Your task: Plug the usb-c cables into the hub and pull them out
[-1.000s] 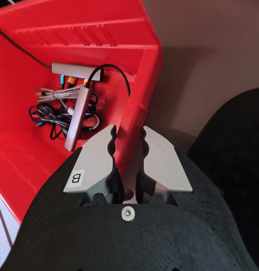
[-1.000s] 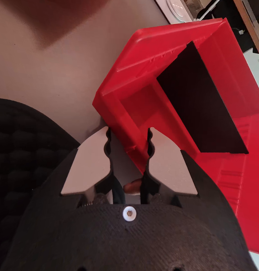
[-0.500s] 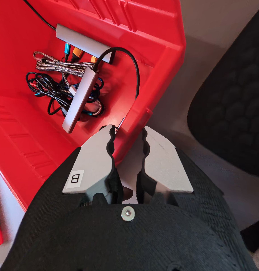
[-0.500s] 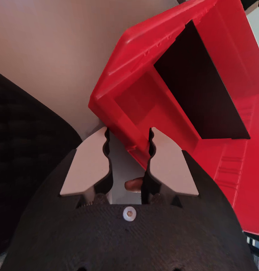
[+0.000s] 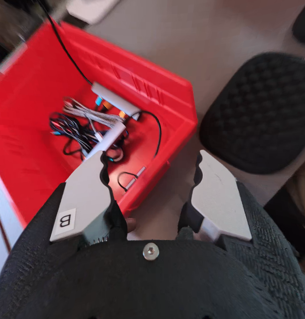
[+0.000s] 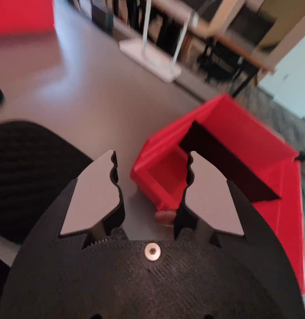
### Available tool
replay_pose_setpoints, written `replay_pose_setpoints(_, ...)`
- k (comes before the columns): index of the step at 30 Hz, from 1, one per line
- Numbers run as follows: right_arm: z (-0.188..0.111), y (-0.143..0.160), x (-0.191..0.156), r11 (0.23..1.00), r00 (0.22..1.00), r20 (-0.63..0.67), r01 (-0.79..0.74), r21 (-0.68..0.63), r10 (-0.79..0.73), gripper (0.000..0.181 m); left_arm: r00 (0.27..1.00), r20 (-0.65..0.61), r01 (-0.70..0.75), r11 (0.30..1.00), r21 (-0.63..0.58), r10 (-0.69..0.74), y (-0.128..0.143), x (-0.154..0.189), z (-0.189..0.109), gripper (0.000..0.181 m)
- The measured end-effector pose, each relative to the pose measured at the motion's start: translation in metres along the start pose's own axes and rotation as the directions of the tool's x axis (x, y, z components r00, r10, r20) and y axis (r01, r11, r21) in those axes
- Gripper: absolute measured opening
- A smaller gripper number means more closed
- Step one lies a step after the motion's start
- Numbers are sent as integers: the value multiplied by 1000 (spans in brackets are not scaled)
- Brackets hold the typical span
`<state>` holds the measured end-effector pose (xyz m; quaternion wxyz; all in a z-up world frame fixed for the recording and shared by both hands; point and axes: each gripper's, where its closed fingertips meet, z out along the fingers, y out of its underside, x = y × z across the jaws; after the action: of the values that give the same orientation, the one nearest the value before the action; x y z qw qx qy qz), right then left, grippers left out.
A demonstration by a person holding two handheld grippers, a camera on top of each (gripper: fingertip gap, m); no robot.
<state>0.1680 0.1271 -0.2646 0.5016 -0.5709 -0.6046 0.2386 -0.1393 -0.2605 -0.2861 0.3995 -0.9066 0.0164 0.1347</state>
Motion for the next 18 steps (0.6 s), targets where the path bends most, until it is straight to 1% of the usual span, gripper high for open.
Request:
replay_pose_setpoints(2, -11, -34, -4, 982, 1000, 9, -15, 187, 14, 81, 995, 91, -57, 996, 71, 51, -16, -9, -6, 94)
replay_pose_setpoints(3, -15, -48, -7, 964, 999, 24, -30, 263, 25, 86, 988, 137, -76, 994, 81, 65, -20, -14, -7, 91)
replay_pose_setpoints(4, -18, -59, -13, 945, 998, 57, -45, 323, 28, 91, 983, 168, -85, 993, 80, 70, -22, -18, -7, 86)
replay_pose_setpoints(5, -19, -65, -24, 933, 992, 120, -65, 355, 24, 96, 980, 185, -86, 993, 77, 71, -24, -20, -6, 81)
replay_pose_setpoints(6, -17, -69, -37, 929, 980, 197, -96, 358, 25, 99, 978, 198, -85, 994, 74, 69, -25, -21, -4, 75)
replay_pose_setpoints(8, -11, -78, -58, 921, 947, 319, -162, 353, 44, 93, 967, 237, -103, 993, 53, 87, -26, -27, 1, 61)
replay_pose_setpoints(10, 0, -93, -76, 890, 905, 416, -255, 377, 84, 86, 954, 262, -157, 988, 15, 147, -25, -29, 7, 49)
replay_pose_setpoints(11, 5, -101, -88, 872, 870, 482, -312, 377, 103, 83, 944, 271, -190, 982, -18, 188, -22, -32, 11, 44)
replay_pose_setpoints(12, 12, -106, -100, 856, 829, 546, -368, 364, 124, 75, 935, 278, -214, 975, -56, 221, -19, -36, 16, 42)
replay_pose_setpoints(14, 27, -106, -127, 853, 749, 646, -426, 302, 145, 71, 933, 251, -231, 965, -126, 256, -11, -43, 28, 39)
replay_pose_setpoints(15, 37, -102, -137, 862, 732, 664, -427, 275, 151, 70, 932, 229, -247, 956, -161, 279, -7, -46, 35, 38)
replay_pose_setpoints(18, 59, -89, -156, 892, 731, 663, -396, 219, 161, 69, 909, 198, -300, 905, -303, 367, 10, -59, 48, 36)
